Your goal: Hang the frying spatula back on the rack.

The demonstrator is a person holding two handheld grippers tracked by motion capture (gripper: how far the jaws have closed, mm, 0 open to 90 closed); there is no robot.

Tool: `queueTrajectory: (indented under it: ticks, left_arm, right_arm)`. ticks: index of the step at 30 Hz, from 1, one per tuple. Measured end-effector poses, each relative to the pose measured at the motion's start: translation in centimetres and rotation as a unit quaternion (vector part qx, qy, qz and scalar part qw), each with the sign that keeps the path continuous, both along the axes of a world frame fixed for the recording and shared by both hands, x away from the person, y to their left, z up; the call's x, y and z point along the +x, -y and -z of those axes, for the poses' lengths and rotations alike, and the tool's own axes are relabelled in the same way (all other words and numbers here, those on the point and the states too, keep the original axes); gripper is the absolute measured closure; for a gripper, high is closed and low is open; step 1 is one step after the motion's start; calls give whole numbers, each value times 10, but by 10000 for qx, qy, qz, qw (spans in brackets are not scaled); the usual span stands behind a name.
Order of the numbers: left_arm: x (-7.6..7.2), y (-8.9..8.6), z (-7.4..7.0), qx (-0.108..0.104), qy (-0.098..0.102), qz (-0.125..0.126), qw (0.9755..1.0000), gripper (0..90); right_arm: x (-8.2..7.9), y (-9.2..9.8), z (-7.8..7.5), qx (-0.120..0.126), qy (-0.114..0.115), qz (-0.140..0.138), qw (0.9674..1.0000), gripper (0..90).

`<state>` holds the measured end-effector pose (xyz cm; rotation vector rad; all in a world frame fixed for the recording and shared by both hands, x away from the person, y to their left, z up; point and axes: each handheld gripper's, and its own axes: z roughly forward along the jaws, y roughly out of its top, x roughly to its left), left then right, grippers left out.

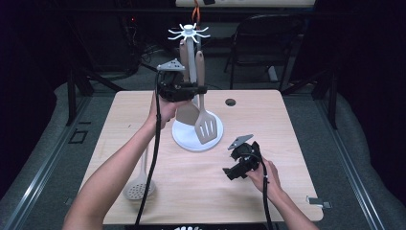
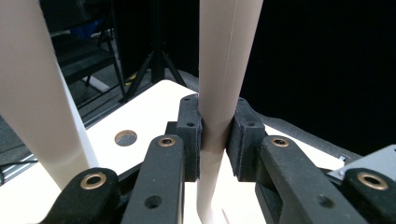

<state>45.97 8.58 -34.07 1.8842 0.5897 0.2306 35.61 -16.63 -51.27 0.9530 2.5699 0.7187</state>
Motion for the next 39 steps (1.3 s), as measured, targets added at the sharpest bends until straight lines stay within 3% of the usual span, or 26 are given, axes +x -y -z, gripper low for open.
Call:
queueTrajectory:
  ticks: [15, 39]
  left_arm:
    - [13, 4, -16, 60, 59, -45, 10000, 768]
    - [28, -1, -12, 17, -73, -352, 9994, 768]
  right_arm:
    - [1, 0, 1, -75, -31, -45, 10000, 0]
    - [1, -1, 3, -128, -72, -79, 9999, 0]
